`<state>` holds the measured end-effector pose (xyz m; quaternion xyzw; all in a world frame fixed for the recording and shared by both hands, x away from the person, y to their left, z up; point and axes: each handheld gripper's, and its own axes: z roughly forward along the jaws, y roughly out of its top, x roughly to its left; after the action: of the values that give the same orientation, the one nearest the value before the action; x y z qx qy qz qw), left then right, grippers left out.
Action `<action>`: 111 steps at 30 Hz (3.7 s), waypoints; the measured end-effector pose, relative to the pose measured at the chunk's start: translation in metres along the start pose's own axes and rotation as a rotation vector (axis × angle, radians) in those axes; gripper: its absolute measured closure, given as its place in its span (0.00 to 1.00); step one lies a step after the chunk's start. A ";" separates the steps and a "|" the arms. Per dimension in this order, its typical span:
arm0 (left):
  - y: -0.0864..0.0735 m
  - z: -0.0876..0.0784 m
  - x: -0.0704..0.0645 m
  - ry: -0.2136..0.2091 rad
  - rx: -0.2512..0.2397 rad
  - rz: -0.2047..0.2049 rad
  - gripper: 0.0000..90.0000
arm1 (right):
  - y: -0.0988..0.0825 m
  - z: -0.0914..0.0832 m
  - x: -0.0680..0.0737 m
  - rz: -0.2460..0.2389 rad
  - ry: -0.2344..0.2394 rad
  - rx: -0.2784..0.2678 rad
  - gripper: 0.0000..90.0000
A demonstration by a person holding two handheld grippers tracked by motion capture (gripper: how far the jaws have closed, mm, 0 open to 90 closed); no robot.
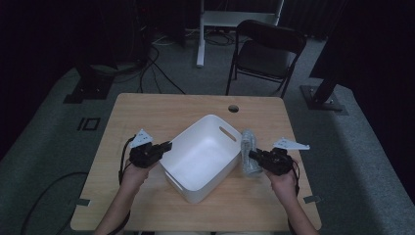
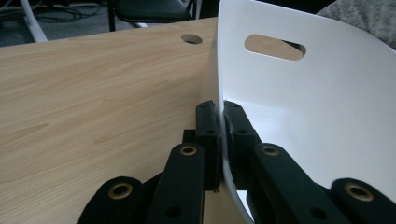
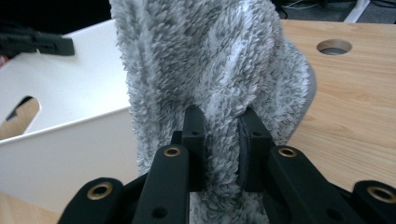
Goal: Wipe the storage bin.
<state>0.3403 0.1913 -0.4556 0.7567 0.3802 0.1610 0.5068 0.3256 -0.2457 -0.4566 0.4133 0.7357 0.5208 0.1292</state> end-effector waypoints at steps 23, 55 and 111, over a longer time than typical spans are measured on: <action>0.002 0.005 -0.003 -0.027 0.007 0.062 0.96 | -0.021 0.034 -0.007 0.051 -0.069 0.120 0.85; 0.003 0.008 -0.005 -0.025 0.016 0.040 0.95 | -0.014 0.016 0.024 -0.030 -0.088 0.024 0.85; 0.003 0.009 -0.006 0.000 0.026 0.006 0.93 | -0.031 0.031 0.026 -0.050 -0.096 0.036 0.84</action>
<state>0.3430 0.1807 -0.4557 0.7642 0.3802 0.1576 0.4966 0.3141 -0.2096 -0.4911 0.4215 0.7480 0.4837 0.1700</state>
